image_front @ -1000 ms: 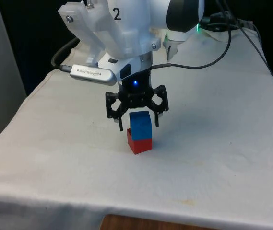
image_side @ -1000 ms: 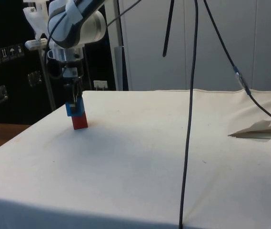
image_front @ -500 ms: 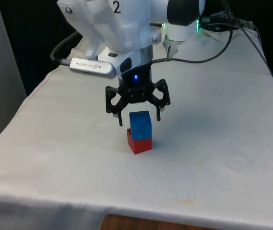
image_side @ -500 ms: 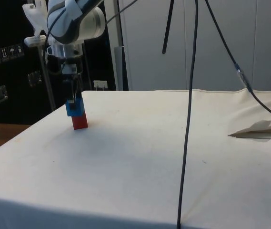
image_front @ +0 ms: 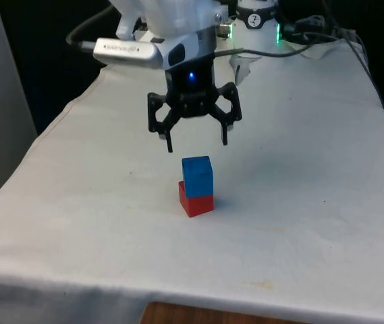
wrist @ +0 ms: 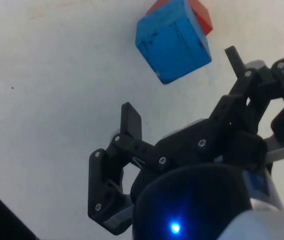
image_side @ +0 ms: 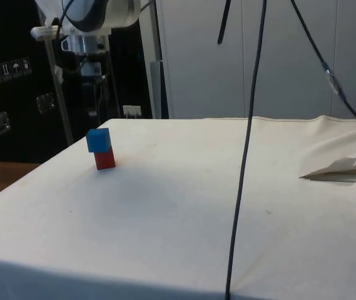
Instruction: Stack the two cubes.
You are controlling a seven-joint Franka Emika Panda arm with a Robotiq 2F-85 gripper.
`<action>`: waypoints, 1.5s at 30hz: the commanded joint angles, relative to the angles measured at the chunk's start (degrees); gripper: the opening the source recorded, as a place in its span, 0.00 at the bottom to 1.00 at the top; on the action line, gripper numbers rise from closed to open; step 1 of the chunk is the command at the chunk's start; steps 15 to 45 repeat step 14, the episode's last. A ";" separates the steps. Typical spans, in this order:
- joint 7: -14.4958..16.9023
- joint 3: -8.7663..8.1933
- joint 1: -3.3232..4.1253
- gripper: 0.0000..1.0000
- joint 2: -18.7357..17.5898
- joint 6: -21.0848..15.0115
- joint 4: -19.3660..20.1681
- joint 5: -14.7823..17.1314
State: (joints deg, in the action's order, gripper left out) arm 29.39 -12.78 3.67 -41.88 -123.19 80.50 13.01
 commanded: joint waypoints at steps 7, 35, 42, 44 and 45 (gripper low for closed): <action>-0.17 -0.52 0.46 1.00 2.98 1.38 1.38 -0.63; 0.00 -0.40 0.23 1.00 4.70 2.46 1.72 -0.46; 0.00 -0.40 0.23 1.00 4.70 2.46 1.72 -0.46; 0.00 -0.40 0.23 1.00 4.70 2.46 1.72 -0.46; 0.00 -0.40 0.23 1.00 4.70 2.46 1.72 -0.46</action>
